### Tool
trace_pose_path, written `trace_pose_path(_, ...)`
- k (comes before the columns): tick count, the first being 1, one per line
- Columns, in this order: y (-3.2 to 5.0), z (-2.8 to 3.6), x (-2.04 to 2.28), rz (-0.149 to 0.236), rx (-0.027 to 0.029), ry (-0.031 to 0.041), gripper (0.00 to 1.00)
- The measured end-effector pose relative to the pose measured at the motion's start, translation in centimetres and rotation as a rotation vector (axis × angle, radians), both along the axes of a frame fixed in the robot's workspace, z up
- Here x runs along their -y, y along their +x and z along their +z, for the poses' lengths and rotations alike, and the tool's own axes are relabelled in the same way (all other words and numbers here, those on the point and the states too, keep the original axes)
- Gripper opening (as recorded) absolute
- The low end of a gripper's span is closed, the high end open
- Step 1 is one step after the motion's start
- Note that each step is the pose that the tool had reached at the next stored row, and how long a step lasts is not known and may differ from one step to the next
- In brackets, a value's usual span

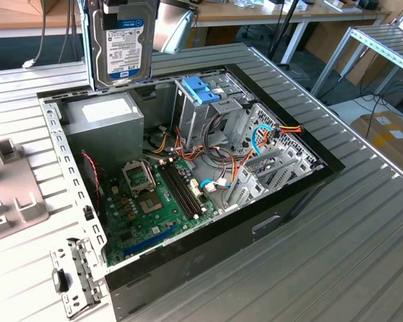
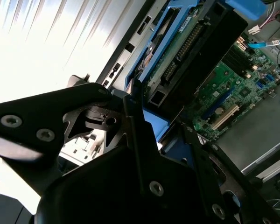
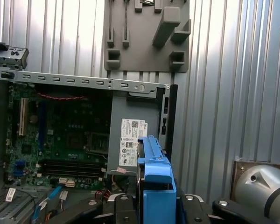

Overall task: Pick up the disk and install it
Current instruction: 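Pick up the disk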

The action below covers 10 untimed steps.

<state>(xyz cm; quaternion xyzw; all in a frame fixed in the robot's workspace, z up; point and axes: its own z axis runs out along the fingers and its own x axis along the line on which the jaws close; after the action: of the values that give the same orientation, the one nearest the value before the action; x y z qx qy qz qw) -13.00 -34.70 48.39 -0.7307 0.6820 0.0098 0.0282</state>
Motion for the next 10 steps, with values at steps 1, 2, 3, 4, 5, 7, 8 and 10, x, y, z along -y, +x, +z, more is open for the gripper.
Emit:
trace_pose_path(1,0.09,-0.01,0.09,0.0,0.0,0.0001,0.37)
trace_pose_path(2,0.18,-0.02,0.19,0.0,0.0,0.0,0.37)
trace_pose_path(3,0.25,-0.02,0.26,0.0,0.0,0.0,0.37)
trace_pose_path(4,0.3,-0.03,0.31,0.0,0.0,0.0,0.37)
trace_pose_path(5,0.35,-0.03,0.35,0.0,0.0,0.0001,0.37)
trace_pose_path(7,0.46,-0.04,0.46,0.0,0.0,0.0,0.37)
trace_pose_path(8,0.51,-0.04,0.5,0.0,0.0,0.0,0.37)
trace_pose_path(10,0.63,-0.04,0.65,0.0,-0.0001,-0.0001,0.37)
